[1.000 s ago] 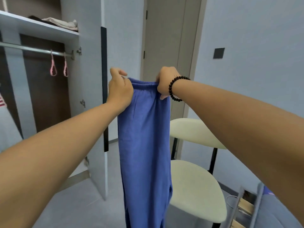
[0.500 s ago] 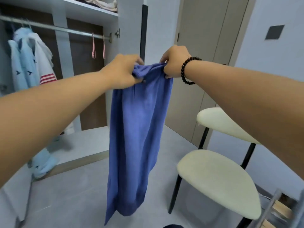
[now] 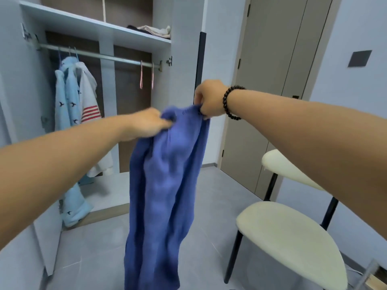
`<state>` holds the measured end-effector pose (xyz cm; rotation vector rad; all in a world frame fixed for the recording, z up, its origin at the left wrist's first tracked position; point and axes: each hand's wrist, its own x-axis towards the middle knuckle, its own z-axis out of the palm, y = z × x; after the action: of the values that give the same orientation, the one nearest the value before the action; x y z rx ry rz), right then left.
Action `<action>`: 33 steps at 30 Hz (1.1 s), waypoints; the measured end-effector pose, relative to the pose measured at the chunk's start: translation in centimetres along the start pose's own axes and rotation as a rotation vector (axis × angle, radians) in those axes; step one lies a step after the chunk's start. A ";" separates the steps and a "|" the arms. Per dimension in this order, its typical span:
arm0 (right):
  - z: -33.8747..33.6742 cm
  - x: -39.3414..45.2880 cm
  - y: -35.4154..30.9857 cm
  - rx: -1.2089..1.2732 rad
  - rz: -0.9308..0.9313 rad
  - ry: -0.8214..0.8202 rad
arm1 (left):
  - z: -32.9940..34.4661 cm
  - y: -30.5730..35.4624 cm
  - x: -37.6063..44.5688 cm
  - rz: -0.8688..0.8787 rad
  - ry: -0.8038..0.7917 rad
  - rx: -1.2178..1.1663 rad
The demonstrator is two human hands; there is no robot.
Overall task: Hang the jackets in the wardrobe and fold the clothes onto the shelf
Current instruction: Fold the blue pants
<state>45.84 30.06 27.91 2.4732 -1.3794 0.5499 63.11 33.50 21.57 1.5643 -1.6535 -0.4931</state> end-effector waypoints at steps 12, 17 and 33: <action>0.8 0.1 -4.0 -0.079 -0.065 -0.007 | -3.3 -1.5 -3.1 -0.117 0.044 -0.569; 0.7 -1.1 -4.9 0.125 0.006 -0.065 | -3.6 -1.2 -4.8 -0.084 0.031 -0.593; 1.7 -16.2 2.4 1.306 0.614 0.119 | 11.4 7.8 -13.1 0.266 -0.201 -0.073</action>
<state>36.35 40.43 19.30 2.5696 -2.1388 2.2883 48.45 44.64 16.82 1.2502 -1.9398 -0.5753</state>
